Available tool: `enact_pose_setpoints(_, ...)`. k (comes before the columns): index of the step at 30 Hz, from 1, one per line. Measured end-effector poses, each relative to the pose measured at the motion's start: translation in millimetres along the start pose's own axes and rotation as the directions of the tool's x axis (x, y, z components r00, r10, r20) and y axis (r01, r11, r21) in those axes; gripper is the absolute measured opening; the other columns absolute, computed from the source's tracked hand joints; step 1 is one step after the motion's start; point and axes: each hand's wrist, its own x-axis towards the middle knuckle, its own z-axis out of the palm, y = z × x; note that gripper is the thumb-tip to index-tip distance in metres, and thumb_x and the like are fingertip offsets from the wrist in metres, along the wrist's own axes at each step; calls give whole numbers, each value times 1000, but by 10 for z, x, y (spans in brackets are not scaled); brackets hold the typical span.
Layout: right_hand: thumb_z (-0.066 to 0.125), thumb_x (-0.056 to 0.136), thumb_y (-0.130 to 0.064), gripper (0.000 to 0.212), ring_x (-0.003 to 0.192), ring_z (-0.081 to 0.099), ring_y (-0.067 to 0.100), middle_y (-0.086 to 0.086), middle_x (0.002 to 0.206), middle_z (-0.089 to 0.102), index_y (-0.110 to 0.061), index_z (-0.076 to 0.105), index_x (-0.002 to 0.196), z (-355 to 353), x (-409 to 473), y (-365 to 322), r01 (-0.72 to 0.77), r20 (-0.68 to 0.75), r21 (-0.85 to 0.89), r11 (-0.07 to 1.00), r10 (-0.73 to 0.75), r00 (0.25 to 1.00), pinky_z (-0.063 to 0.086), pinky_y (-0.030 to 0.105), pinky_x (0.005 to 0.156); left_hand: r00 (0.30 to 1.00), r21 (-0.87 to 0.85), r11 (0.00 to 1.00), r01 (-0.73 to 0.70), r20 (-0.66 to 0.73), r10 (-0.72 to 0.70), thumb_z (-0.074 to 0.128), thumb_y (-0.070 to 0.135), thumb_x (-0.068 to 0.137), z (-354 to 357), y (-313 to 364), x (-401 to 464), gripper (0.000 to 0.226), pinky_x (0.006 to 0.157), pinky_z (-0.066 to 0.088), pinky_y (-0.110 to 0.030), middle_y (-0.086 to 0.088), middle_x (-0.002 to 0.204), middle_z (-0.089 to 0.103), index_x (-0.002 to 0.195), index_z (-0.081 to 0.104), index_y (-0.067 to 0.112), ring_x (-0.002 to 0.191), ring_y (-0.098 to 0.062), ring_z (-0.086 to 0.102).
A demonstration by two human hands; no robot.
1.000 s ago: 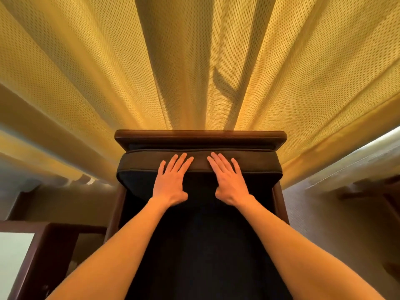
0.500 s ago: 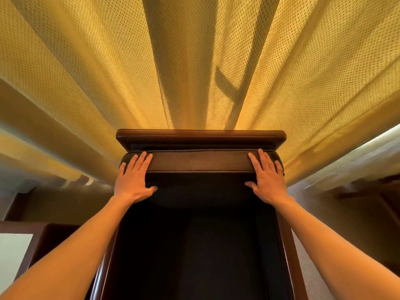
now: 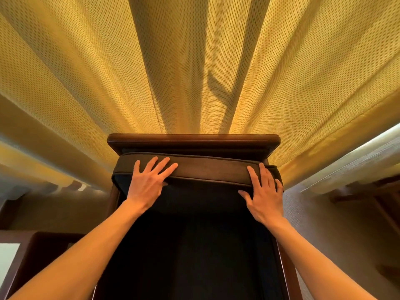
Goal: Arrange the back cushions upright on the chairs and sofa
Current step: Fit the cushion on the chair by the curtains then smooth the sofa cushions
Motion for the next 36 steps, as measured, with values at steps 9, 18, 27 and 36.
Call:
enact_pose_setpoints(9,43,94,-61,79,152,-2,25,4,166,-6,-34,2,156,-84,522,37,63,173,-16,998,-59,983,2,51,120,993,-163,981,103,68,-93,50,44,97,53,1,80,77,117,1,-58,8,165,2,153,-2,44,152,-21,-2)
enact_pose_setpoints(18,56,94,-34,90,151,-13,29,10,164,-18,-26,-8,157,-601,465,-186,50,497,-116,992,15,868,0,60,118,933,-234,941,246,320,-165,47,30,100,-470,97,-90,64,119,8,-56,2,164,11,155,14,34,151,-23,3)
enact_pose_setpoints(27,56,89,-26,45,126,51,28,5,137,56,-22,56,134,-1918,26,-1890,261,385,188,947,-316,867,35,51,111,922,-459,800,386,169,-348,48,33,99,-1942,-662,-1113,33,99,46,-40,-7,129,64,126,62,22,117,-27,58)
enact_pose_setpoints(36,61,92,-29,35,119,58,26,8,132,60,-16,65,124,-2974,-1968,-4495,696,135,284,660,-746,652,47,36,101,779,-431,724,538,-74,-623,51,38,98,-3077,-1741,-4110,31,93,49,-38,-4,124,67,122,64,23,113,-28,61)
